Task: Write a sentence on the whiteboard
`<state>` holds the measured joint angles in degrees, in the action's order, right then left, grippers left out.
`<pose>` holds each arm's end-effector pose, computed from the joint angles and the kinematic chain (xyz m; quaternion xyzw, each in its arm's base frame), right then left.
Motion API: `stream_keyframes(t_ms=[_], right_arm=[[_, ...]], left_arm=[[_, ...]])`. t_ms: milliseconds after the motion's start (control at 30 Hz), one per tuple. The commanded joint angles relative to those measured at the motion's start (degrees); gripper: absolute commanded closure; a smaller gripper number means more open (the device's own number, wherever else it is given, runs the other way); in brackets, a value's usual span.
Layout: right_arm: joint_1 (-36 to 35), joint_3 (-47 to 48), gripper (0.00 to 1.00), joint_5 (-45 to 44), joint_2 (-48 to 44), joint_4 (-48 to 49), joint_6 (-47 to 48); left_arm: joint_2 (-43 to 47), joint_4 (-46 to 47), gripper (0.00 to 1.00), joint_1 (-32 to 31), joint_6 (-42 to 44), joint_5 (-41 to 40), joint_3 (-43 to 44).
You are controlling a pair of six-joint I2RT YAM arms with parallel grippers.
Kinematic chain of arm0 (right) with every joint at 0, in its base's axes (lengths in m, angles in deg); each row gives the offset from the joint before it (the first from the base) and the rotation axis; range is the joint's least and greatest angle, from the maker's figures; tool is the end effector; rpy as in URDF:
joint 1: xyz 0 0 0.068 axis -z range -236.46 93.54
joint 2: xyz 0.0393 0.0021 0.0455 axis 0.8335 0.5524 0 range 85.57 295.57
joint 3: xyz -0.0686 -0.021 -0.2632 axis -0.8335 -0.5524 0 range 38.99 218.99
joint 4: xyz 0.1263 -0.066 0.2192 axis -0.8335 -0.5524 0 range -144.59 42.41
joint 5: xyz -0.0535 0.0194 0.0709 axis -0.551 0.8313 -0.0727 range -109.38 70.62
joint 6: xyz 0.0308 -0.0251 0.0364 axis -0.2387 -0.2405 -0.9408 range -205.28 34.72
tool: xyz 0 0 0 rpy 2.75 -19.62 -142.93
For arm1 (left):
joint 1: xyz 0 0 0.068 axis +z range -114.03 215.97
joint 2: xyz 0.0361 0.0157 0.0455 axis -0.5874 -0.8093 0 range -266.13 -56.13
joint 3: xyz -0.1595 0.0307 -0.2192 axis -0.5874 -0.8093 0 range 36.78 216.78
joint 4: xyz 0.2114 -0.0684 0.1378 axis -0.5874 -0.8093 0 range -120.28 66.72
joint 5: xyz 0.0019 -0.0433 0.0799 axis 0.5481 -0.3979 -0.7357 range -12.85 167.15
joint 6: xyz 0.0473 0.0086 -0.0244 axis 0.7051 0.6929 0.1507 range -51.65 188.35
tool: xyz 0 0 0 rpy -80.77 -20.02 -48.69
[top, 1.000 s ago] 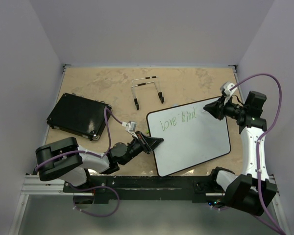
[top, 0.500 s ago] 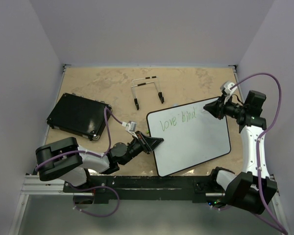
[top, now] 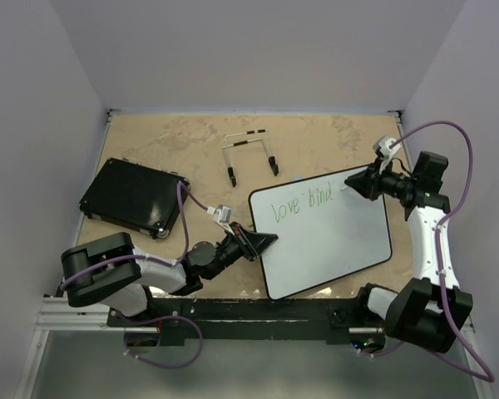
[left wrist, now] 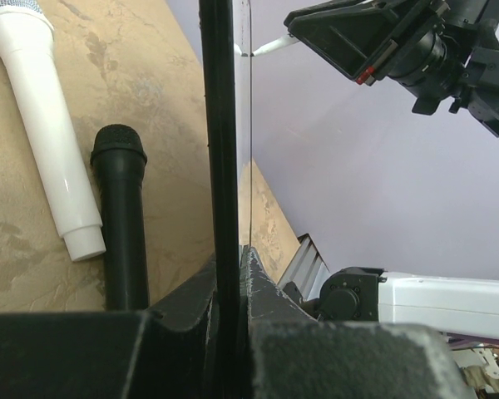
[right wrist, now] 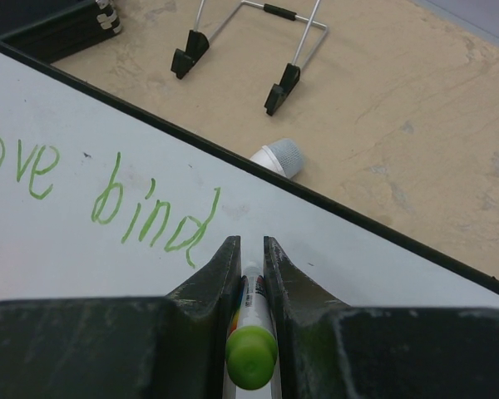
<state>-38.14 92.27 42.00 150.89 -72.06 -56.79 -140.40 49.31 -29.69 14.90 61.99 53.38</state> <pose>0.2329 -0.0442 0.3068 -0.2968 0.7446 0.2646 0.5362 0.1116 -0.2241 0.1817 -0.0253 0.6767 -0.5845 0.4469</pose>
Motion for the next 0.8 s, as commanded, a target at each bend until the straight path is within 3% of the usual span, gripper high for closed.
stream_keyframes(t_ms=[0, 367, 767], right_arm=[[-1.27, 0.95, 1.0, -0.38, 0.25, 2.93, -1.07], [-3.21, 0.51, 1.0, -0.12, -2.74, 7.68, -6.08], [-3.65, 0.25, 1.0, -2.23, -0.2, 4.16, -3.79]], left_arm=[[-0.63, 3.16, 1.0, 0.37, 4.14, -0.58, 2.03], [-0.72, 3.16, 1.0, 0.37, 4.06, -0.66, 2.03], [-0.9, 3.6, 1.0, 0.37, 4.06, -0.58, 1.86]])
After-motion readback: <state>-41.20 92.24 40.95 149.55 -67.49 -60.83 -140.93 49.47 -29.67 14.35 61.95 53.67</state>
